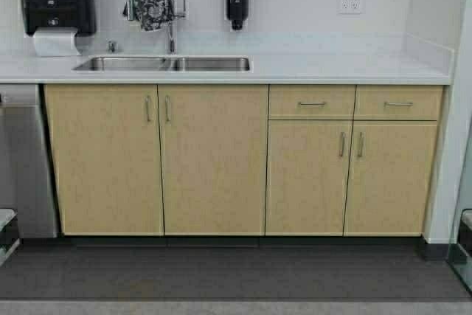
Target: Get the cloth and wipe up the spill under the wine glass
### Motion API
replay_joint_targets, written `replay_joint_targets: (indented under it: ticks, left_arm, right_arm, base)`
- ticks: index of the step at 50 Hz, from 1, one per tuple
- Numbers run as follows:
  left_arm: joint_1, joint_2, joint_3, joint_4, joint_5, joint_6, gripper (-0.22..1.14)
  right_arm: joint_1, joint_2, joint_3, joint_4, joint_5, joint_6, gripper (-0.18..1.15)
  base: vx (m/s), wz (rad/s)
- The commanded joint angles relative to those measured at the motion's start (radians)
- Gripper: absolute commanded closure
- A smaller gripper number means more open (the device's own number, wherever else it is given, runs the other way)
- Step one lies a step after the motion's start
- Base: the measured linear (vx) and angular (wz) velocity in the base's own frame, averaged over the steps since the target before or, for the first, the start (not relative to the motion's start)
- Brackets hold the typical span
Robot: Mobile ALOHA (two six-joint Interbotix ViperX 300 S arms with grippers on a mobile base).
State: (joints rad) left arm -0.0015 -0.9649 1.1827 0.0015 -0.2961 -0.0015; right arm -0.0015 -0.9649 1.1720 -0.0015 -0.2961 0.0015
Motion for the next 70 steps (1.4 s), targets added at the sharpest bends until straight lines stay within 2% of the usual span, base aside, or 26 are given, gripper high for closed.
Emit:
replay_joint_targets:
  ticks: [1,8,26,70]
  left_arm:
    - [-0.008,-0.023,0.003,-0.003,-0.002,-0.018,0.93]
    - [-0.008,-0.034,0.009,-0.003,-0.003,-0.020,0.89]
    - [-0.008,0.037,0.006,-0.003,-0.035,-0.021,0.89]
    - [-0.008,0.000,0.011,0.005,-0.074,-0.032,0.89]
  right_arm:
    - [-0.003,0.012,0.008,-0.002,-0.005,0.000,0.94]
    - [-0.003,0.012,0.006,-0.002,-0.005,-0.002,0.92]
    - [-0.003,0.021,0.002,-0.003,-0.009,-0.006,0.92]
    - [-0.003,-0.026,-0.005,-0.026,-0.032,0.021,0.92]
  base:
    - [0.01,-0.01]
    - [0.01,-0.01]
    - [0.03,-0.02]
    - [0.20,0.00]
